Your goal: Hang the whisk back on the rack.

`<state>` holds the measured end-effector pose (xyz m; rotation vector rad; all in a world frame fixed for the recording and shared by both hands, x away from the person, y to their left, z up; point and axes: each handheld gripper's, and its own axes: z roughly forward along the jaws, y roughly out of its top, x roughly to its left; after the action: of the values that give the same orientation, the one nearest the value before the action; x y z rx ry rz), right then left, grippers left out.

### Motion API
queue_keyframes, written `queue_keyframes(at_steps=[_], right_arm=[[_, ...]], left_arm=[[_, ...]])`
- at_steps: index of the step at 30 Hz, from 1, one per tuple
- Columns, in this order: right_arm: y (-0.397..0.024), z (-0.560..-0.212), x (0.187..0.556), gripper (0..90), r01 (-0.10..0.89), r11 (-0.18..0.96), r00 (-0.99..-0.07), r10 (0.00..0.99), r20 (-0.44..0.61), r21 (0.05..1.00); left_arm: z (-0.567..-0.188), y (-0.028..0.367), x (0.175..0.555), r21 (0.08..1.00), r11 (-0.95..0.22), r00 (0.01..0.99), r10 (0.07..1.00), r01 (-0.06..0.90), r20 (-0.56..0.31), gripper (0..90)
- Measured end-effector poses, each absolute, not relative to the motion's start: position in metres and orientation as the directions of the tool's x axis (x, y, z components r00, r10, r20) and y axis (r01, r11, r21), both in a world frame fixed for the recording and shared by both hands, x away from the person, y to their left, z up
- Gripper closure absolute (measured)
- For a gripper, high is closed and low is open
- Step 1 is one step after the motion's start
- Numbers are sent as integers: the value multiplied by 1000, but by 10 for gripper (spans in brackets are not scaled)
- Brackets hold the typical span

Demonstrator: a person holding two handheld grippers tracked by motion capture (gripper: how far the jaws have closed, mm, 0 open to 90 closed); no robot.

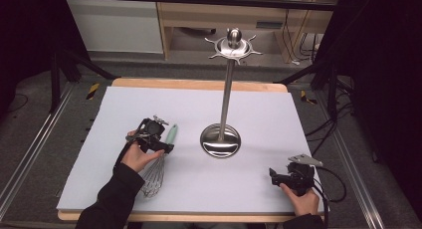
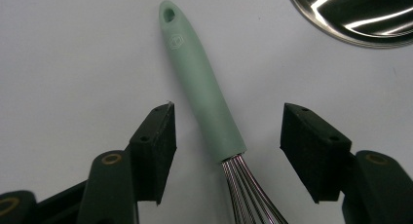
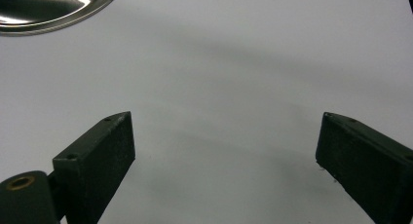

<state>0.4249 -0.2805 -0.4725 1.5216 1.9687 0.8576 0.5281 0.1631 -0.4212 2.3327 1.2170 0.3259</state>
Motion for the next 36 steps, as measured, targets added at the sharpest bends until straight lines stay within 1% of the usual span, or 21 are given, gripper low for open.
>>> queue_keyframes(at_steps=[14, 20, 23, 25, 32, 36], right_arm=[[-281, -473, 425, 77, 654, 180, -255, 967, -10, 735], [-281, -473, 425, 77, 654, 181, -256, 967, -10, 735], [-281, -473, 425, 77, 654, 181, -256, 967, -10, 735], [-281, -473, 426, 77, 654, 180, -256, 967, -10, 735], [-281, -473, 425, 77, 652, 182, -256, 967, -12, 736], [-281, -473, 425, 77, 654, 180, -256, 967, -9, 735]], left_arm=[[-440, 162, 537, 448, -486, 557, 830, 750, -30, 451], [-447, 163, 541, 429, -473, 539, 841, 769, -40, 534], [-449, 164, 542, 427, -463, 537, 841, 777, -63, 563], [-450, 163, 542, 425, -457, 535, 841, 781, -79, 606], [-449, 163, 541, 422, -441, 519, 850, 792, -86, 628], [-449, 161, 537, 419, -461, 541, 837, 782, -88, 645]])
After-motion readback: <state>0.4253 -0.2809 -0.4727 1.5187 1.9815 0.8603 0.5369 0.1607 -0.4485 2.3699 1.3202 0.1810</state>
